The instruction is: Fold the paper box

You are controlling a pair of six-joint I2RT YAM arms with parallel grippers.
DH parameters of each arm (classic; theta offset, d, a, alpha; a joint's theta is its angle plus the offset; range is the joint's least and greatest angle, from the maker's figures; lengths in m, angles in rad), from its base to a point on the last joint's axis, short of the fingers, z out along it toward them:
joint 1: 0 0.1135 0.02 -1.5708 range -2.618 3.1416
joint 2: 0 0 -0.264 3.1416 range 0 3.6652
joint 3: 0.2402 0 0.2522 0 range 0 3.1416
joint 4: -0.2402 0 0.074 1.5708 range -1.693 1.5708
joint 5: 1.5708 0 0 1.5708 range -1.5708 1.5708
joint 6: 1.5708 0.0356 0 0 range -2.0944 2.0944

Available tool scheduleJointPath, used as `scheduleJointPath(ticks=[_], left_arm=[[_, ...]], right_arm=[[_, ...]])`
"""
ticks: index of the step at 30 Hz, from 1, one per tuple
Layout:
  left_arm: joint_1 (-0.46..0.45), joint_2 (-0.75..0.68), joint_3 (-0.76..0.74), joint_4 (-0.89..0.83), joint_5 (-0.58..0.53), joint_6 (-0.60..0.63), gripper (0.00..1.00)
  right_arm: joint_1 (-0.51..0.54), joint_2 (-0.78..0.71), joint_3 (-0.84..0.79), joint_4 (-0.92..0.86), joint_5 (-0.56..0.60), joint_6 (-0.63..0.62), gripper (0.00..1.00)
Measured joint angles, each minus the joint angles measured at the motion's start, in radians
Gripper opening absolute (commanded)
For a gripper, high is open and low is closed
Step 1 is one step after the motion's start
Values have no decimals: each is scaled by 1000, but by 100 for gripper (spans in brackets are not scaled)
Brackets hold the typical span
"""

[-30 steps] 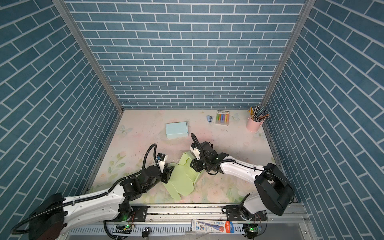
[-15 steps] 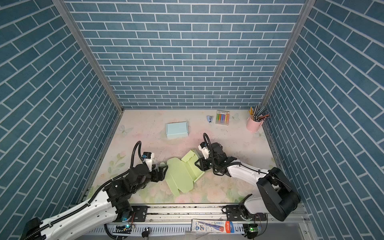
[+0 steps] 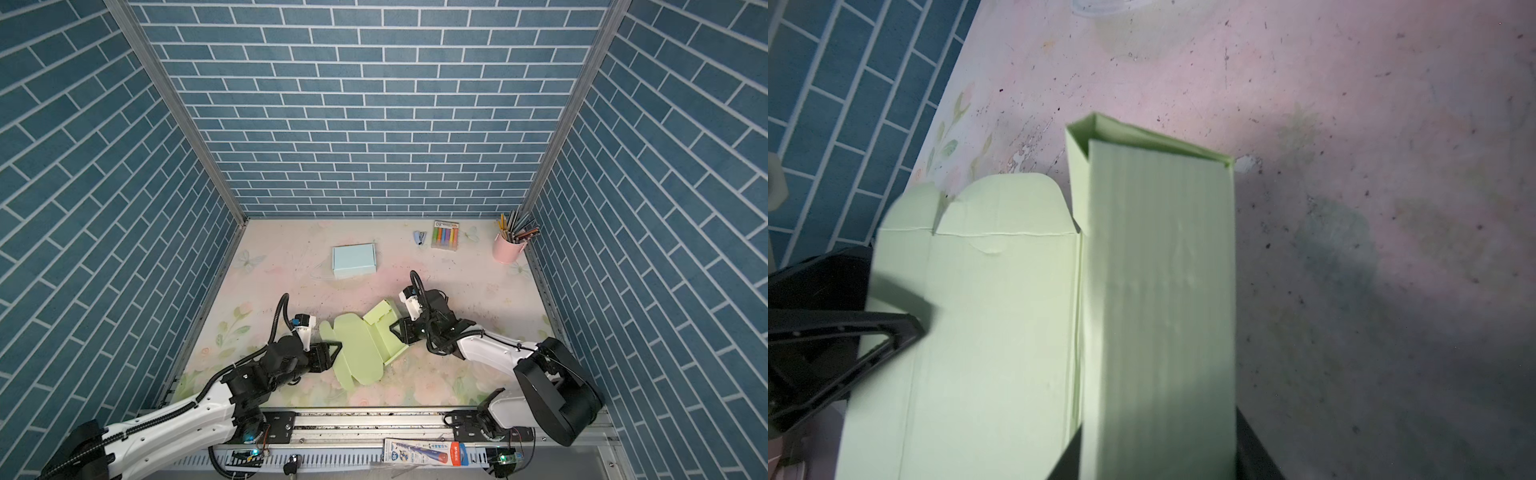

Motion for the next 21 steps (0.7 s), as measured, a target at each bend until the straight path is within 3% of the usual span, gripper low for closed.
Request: scheduleJointPath(ticks=[4, 8, 15, 21], left_arm=[[-6, 0, 0, 35, 6, -22, 22], [-6, -18, 0, 31, -2, -29, 11], [2, -39, 45, -35, -24, 1, 2], [42, -24, 173, -153, -25, 107, 0]], right_arm=[[16, 0, 0, 3, 11, 8, 58], [33, -6, 0, -2, 26, 5, 70], [57, -149, -34, -21, 56, -6, 89], [80, -291, -67, -43, 77, -43, 90]])
